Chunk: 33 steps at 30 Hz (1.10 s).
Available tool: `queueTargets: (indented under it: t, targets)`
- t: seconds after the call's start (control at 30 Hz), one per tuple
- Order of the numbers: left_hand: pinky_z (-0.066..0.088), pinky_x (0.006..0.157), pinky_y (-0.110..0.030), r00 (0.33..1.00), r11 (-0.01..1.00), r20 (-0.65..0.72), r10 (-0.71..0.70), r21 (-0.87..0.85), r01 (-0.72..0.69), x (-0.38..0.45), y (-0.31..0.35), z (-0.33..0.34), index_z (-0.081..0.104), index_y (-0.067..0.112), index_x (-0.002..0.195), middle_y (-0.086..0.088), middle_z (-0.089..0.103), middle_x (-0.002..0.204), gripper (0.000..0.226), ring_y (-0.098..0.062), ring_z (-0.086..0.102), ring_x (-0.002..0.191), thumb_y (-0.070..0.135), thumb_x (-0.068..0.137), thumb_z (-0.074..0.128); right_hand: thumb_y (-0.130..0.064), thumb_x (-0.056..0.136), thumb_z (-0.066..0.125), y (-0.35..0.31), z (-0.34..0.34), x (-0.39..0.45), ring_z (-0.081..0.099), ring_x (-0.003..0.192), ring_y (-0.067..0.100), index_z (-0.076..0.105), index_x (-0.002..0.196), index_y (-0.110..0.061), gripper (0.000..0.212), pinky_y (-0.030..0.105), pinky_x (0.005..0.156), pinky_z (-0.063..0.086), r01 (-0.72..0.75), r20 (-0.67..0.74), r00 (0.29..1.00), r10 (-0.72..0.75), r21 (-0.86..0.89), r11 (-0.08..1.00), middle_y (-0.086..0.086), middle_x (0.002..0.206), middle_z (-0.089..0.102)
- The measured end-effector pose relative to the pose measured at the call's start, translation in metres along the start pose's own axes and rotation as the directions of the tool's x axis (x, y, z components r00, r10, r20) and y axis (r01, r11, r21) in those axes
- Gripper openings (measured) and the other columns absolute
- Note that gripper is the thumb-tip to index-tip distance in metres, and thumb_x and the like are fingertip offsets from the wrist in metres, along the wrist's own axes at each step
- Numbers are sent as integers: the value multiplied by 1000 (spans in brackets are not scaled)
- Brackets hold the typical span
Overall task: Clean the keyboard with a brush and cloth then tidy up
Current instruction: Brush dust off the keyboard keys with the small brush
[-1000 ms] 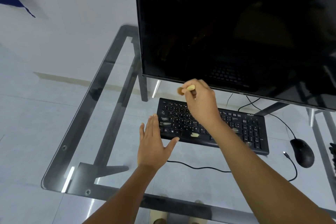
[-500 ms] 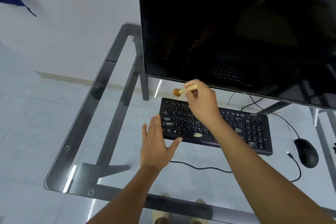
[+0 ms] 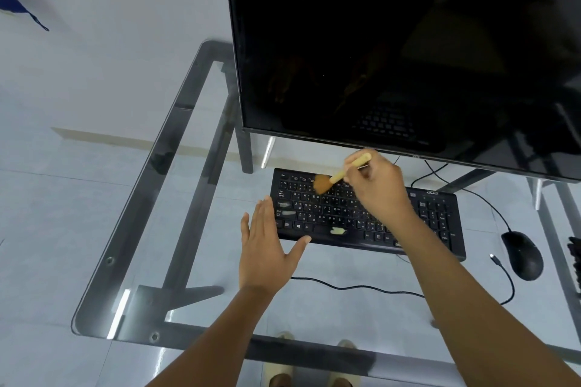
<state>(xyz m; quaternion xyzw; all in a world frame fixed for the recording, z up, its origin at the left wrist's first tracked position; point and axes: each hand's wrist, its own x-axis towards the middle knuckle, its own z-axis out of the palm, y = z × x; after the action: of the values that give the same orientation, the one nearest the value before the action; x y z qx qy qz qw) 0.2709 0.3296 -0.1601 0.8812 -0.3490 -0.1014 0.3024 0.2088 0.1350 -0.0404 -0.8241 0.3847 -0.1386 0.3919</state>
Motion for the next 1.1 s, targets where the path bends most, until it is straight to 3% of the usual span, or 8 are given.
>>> queueTargets:
  t: [0.2,0.33,0.43,0.5,0.67,0.8,0.93,1.1]
  targets:
    - [5,121,-43,1000,1000,-6,6,25,-6,0,-1,1,11,10,151,-8,24,158,94,-19,15,148,69,87,47,-10,91,59,4,3,-17,70,70,12,63,87,-19,10,33,66,59,-46,202,979,37,40,998,2,73,70]
    - [6,121,-44,1000,1000,-12,12,27,-12,1,1,1,12,9,151,-8,25,157,97,-19,14,148,70,85,48,-8,89,57,-4,1,-25,56,49,1,58,82,-12,8,15,47,41,72,-108,992,-71,2,997,-9,55,55]
    - [6,121,-44,1000,1000,-7,6,25,-6,0,0,1,13,8,150,-9,26,156,99,-20,14,147,71,83,49,-13,89,59,-19,20,-40,67,63,18,59,82,-24,13,37,55,55,37,93,994,-53,166,985,-2,67,66]
    - [5,121,-44,1000,1000,-8,-4,14,4,-1,0,0,14,8,150,-9,28,155,98,-20,16,147,70,83,51,-13,90,60,-20,34,-48,67,66,6,62,85,-21,9,22,58,53,84,253,961,-112,121,989,-6,70,67]
    - [1,121,-40,1000,1000,-21,5,17,-5,2,1,1,11,11,150,-7,24,157,98,-16,11,148,70,83,49,-12,93,56,-5,19,-29,56,56,1,62,91,-16,6,11,48,39,95,-161,983,-87,42,995,-14,67,60]
    - [2,121,-39,1000,1000,-13,-3,24,4,-1,-1,2,12,10,151,-7,24,157,98,-17,12,148,70,83,50,-14,93,53,-5,16,-21,54,48,4,59,90,-15,7,21,45,41,29,121,992,-24,-43,999,-2,67,65]
    - [2,121,-40,1000,1000,-20,7,22,-7,0,2,2,11,10,151,-7,23,158,98,-17,11,148,70,84,50,-16,95,51,-4,11,-12,60,61,5,57,94,-17,6,21,51,46,99,-101,989,-107,-79,992,-5,77,66]
    - [3,121,-41,1000,999,-13,-5,33,6,-1,-1,2,12,10,151,-7,24,158,98,-17,11,148,70,84,50,-14,95,52,-11,16,-7,58,54,-1,58,92,-15,6,18,49,43,89,80,993,-82,-91,992,-9,70,64]
